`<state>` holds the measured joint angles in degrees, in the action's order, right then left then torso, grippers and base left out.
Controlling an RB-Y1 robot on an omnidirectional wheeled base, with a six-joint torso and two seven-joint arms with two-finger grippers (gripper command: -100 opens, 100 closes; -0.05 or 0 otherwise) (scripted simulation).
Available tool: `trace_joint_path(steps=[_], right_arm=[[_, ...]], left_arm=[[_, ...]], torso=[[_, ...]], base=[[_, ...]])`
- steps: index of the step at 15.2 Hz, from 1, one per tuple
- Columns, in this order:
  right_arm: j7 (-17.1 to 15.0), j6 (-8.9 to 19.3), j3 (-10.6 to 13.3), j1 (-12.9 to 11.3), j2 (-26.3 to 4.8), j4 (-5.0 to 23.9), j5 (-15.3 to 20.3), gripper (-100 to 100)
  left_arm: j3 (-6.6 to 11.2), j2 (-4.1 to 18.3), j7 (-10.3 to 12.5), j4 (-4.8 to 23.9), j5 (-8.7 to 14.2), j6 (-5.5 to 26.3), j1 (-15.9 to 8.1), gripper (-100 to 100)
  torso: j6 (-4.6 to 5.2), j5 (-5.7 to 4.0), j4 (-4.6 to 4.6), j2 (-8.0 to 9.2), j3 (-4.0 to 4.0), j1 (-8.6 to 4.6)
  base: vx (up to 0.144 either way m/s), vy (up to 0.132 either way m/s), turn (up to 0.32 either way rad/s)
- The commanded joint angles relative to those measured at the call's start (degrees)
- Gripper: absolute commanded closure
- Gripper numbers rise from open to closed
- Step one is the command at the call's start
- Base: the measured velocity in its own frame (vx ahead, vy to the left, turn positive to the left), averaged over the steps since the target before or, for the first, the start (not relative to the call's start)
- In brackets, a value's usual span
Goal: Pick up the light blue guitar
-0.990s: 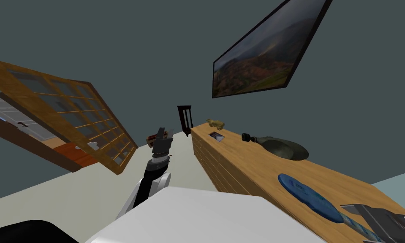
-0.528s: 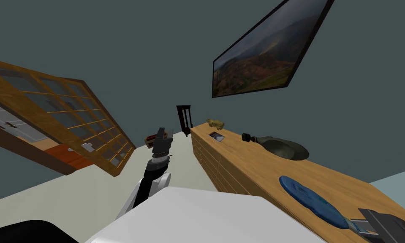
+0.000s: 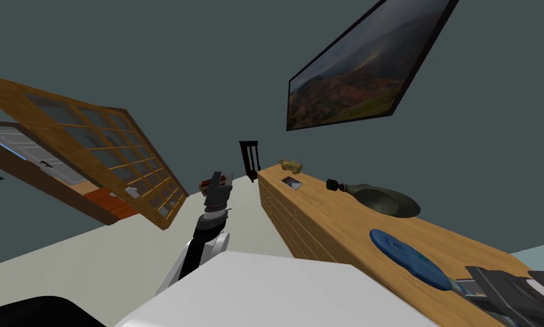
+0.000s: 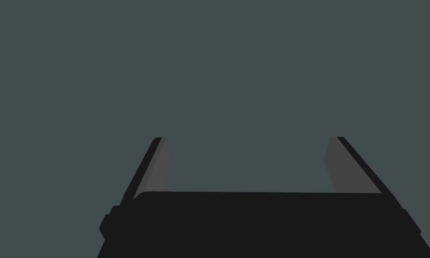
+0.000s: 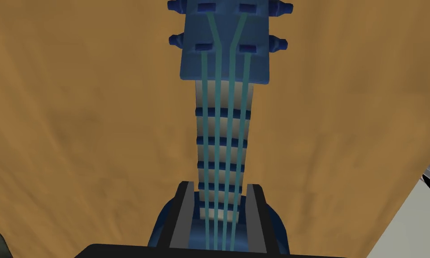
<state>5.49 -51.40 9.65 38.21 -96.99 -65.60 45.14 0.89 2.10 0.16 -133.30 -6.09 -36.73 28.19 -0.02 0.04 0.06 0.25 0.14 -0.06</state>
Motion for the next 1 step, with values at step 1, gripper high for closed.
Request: trace_joint_path(steps=[1], right_arm=[[0.0, 0.0, 0.0, 0.0, 0.0, 0.0, 0.0, 100]], left_arm=[[0.0, 0.0, 0.0, 0.0, 0.0, 0.0, 0.0, 0]], torso=[[0.0, 0.0, 0.0, 0.0, 0.0, 0.0]], base=[[-0.065, -0.028, 0.025]])
